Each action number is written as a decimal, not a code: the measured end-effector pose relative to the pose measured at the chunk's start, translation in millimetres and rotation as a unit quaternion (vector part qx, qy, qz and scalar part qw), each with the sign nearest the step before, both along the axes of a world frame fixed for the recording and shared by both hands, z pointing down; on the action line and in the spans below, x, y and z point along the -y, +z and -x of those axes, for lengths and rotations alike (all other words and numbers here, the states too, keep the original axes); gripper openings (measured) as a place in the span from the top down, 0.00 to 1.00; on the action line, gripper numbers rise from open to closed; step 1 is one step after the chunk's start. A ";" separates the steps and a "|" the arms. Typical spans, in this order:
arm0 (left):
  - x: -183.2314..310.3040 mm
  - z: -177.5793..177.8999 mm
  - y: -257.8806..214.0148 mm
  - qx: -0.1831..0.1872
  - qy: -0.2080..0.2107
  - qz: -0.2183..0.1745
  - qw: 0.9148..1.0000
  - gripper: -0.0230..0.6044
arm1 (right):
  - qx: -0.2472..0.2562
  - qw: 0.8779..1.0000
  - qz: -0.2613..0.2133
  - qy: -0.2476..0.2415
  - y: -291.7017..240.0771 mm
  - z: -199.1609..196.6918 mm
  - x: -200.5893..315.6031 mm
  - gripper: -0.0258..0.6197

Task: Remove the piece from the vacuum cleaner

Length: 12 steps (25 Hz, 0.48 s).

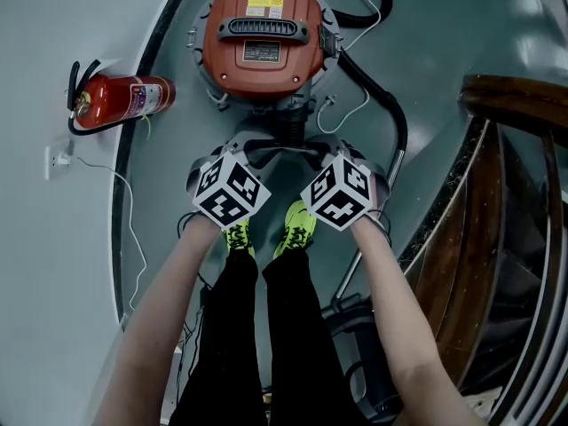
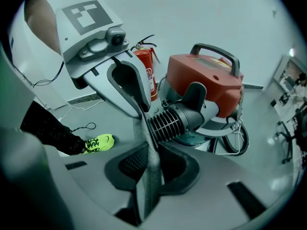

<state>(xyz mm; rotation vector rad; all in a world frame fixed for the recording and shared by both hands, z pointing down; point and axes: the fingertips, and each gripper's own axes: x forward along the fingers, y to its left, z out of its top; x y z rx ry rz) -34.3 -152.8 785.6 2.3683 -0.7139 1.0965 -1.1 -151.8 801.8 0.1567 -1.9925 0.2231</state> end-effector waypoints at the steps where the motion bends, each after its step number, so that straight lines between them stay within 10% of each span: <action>1: -0.8 -0.1 0.3 0.001 0.001 0.002 1.000 0.85 | -0.001 1.000 0.001 -0.003 0.1 -0.2 -0.8 0.86; 12: -12.7 -2.7 -7.4 0.001 0.007 -0.002 1.000 0.86 | 0.001 1.000 0.000 -0.018 -8.4 -2.5 -11.8 0.86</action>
